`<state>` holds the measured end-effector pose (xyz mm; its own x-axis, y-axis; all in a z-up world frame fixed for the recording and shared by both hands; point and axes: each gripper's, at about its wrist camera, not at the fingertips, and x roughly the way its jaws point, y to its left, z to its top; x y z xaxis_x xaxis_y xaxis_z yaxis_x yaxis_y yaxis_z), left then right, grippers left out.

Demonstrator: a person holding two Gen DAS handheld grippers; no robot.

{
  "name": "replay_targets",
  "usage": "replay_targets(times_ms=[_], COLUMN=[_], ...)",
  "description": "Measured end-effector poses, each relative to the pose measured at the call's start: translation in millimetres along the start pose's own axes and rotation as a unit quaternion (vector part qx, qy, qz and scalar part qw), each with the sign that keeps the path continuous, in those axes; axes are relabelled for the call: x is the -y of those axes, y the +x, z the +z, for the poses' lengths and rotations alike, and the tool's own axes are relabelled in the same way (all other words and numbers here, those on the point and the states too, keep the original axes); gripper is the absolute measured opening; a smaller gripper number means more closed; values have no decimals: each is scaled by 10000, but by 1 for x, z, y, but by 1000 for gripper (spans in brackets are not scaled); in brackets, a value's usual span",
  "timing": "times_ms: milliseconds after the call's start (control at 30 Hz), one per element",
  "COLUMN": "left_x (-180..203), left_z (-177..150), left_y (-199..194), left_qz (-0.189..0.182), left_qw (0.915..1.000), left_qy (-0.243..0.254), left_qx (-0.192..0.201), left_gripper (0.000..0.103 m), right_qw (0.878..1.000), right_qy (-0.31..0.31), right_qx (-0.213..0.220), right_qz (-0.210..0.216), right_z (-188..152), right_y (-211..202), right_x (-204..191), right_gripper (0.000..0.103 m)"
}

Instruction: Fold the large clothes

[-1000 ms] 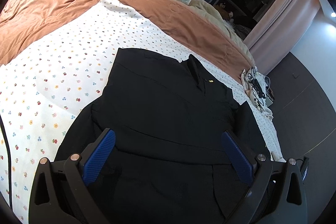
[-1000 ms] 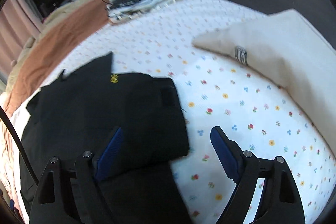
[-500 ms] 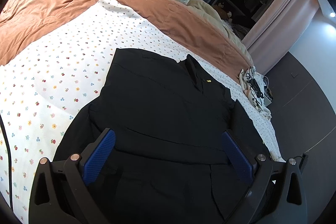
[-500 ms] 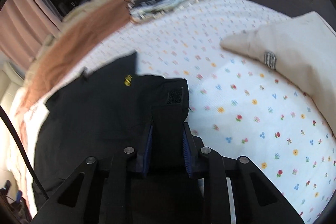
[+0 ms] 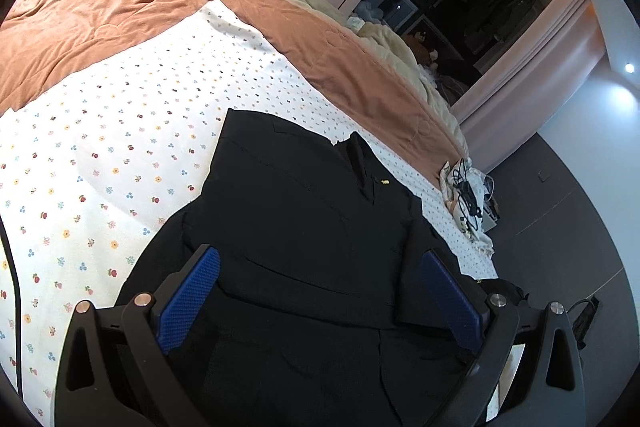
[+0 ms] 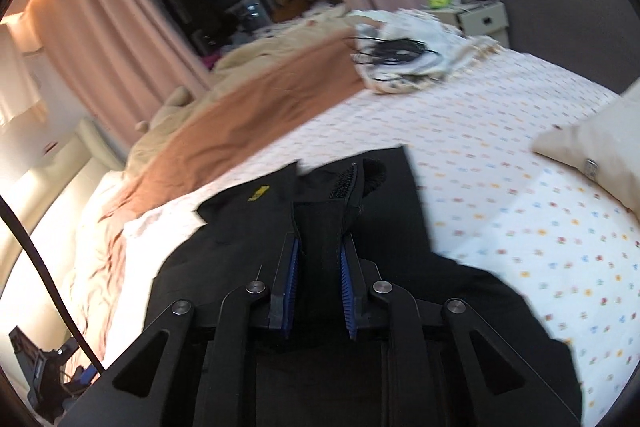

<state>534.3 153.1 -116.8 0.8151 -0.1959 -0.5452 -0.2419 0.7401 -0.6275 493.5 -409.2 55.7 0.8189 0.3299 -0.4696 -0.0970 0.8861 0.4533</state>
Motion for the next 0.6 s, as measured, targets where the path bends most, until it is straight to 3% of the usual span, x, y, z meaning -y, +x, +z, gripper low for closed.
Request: replay_targets(times_ms=[267, 600], left_x=[-14, -50], left_z=[13, 24], left_y=[-21, -35], left_qz=[-62, -22], left_qw=[9996, 9966], left_qy=[-187, -746], left_qx=[211, 349], left_gripper=[103, 103], right_qw=[9965, 9832], right_qy=[-746, -1645], right_qx=[131, -145], right_qz=[359, 779], right_z=[-20, -46], right_y=[25, 60], right_x=[-79, -160], right_gripper=[14, 14])
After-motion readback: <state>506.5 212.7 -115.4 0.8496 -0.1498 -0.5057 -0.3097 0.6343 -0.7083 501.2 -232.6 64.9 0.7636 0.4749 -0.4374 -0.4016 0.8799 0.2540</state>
